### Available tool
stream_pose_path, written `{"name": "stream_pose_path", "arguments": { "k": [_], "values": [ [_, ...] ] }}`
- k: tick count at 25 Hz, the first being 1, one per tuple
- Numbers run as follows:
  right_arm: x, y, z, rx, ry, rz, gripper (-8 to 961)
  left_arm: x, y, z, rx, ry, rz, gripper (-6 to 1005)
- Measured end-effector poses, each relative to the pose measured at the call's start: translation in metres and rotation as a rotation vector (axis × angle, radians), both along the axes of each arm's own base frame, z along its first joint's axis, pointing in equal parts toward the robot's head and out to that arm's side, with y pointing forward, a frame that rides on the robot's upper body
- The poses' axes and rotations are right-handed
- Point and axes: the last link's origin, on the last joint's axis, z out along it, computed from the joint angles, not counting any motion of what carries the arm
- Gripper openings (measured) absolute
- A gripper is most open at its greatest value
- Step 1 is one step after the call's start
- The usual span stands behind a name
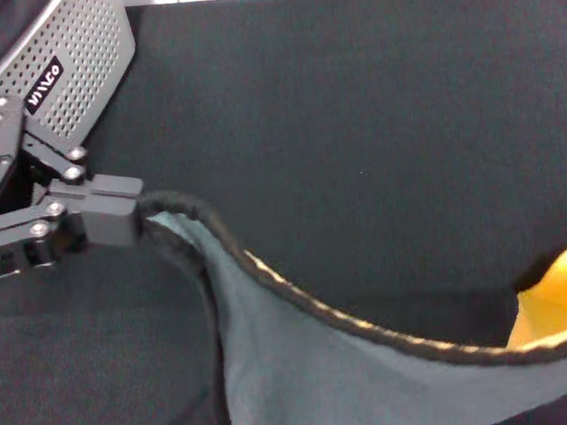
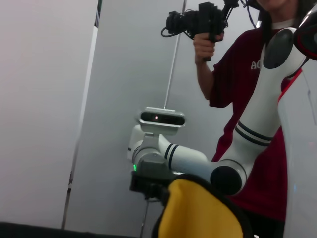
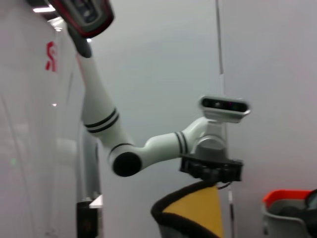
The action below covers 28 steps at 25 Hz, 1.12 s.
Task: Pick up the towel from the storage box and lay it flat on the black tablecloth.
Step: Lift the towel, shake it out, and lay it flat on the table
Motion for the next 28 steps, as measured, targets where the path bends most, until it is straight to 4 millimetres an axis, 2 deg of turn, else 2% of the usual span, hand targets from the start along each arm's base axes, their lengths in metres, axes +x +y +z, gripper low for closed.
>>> {"name": "stream_pose_path", "arguments": {
  "k": [5,12,28],
  "values": [
    [-0.003,0.0,-0.007,-0.045,-0.007,-0.003,14,-0.006,0.001,0.002,0.009,0.026,0.021,28],
    [0.009,0.008,-0.007,-0.036,0.009,-0.079,14,-0.019,0.005,0.003,0.021,0.066,0.074,28],
    [0.024,0.011,-0.01,-0.034,0.023,-0.176,15,-0.024,0.006,0.012,0.028,0.1,0.085,28]
  ]
}}
